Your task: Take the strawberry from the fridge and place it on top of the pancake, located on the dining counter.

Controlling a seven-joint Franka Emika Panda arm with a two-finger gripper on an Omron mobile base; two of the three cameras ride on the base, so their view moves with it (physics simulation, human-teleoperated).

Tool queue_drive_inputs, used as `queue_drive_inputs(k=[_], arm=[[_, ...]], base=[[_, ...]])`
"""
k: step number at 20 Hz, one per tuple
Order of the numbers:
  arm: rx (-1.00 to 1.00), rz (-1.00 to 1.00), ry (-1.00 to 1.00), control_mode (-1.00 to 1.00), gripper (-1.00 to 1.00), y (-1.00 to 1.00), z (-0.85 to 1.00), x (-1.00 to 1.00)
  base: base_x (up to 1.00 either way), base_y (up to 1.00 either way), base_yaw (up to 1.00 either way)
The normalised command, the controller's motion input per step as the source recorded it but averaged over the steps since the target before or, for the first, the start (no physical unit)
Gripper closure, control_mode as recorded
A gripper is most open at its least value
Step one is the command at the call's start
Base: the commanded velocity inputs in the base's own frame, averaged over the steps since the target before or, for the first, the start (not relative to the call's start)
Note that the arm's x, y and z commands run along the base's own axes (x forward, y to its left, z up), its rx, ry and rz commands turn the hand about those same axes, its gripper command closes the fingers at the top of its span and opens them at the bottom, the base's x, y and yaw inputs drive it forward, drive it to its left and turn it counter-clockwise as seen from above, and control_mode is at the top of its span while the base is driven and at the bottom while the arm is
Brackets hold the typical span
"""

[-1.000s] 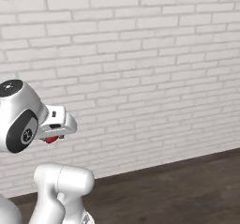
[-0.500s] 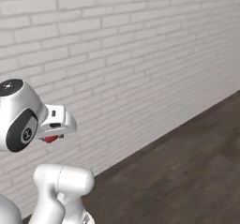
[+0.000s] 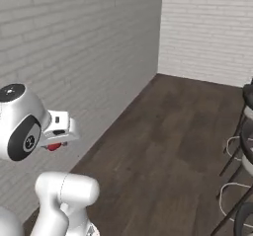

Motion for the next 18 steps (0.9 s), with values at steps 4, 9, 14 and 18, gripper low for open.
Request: queue_drive_inputs(k=[4,9,14,18], arm=[[0.00,0.00,0.00,1.00,1.00,0.00,0.00,0.00],[0.00,0.00,0.00,1.00,1.00,0.00,0.00,0.00],[0.00,0.00,0.00,1.00,1.00,0.00,0.00,0.00],[0.00,0.00,0.00,1.00,1.00,0.00,0.00,0.00]], base=[[0.48,-0.04,-0.78],[0.48,0.00,-0.78],[0.39,-0.01,-0.83],[0.21,0.00,-0.92]])
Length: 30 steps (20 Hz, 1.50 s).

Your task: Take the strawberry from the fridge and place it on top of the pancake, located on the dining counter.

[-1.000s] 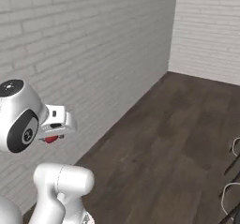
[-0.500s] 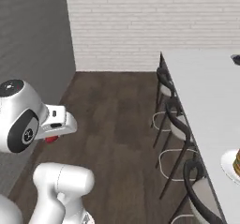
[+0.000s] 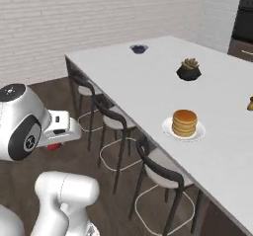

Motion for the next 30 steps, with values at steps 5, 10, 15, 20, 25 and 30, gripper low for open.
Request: queue_drive_inputs(k=[5,10,15,20,25,30], arm=[[0.00,0.00,0.00,1.00,1.00,0.00,0.00,0.00],[0.00,0.00,0.00,1.00,1.00,0.00,0.00,0.00],[0.00,0.00,0.00,1.00,1.00,0.00,0.00,0.00],[0.00,0.00,0.00,1.00,1.00,0.00,0.00,0.00],[0.00,0.00,0.00,1.00,1.00,0.00,0.00,0.00],[0.00,0.00,0.00,1.00,1.00,0.00,0.00,0.00]], base=[[0.21,0.00,-0.92],[0.33,0.00,-0.89],[0.71,0.21,-0.76],[0.73,0.58,-0.58],[0.13,0.71,-0.15],[-0.15,0.49,0.08]])
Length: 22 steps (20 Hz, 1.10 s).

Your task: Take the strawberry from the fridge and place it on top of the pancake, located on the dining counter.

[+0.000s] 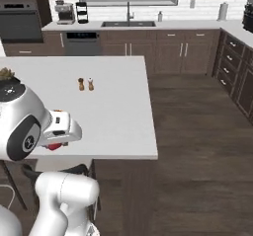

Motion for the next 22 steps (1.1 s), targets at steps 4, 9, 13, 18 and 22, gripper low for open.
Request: queue_drive_inputs(k=[4,9,13,18,22], arm=[[0.00,0.00,0.00,1.00,1.00,0.00,0.00,0.00],[0.00,0.00,0.00,1.00,1.00,0.00,0.00,0.00],[0.00,0.00,0.00,1.00,1.00,0.00,0.00,0.00],[0.00,0.00,0.00,1.00,1.00,0.00,0.00,0.00],[0.00,0.00,0.00,1.00,1.00,0.00,0.00,0.00]], base=[[-0.35,0.54,0.31],[-0.18,0.45,0.30],[0.11,0.30,0.00],[0.26,0.47,-0.05],[0.49,0.45,-0.13]])
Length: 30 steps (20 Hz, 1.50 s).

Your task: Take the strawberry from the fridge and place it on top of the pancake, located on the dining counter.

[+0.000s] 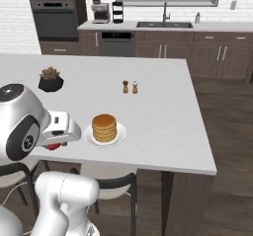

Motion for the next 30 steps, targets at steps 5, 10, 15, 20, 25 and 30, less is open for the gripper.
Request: queue_drive_inputs(k=[5,10,15,20,25,30], arm=[[0.00,0.00,0.00,1.00,1.00,0.00,0.00,0.00],[0.00,0.00,0.00,1.00,1.00,0.00,0.00,0.00],[0.00,-0.02,0.00,-1.00,1.00,0.02,0.00,0.38],[0.00,-0.01,0.04,-1.00,1.00,0.00,0.00,1.00],[-0.02,-0.02,0.09,-1.00,1.00,0.02,-0.01,1.00],[-0.03,-0.10,0.20,-1.00,1.00,-0.01,-0.12,1.00]], base=[[0.75,0.04,0.00],[0.56,0.01,0.00],[0.42,0.10,-0.03],[0.00,0.00,0.00],[0.00,0.00,0.00],[0.00,0.00,0.00]])
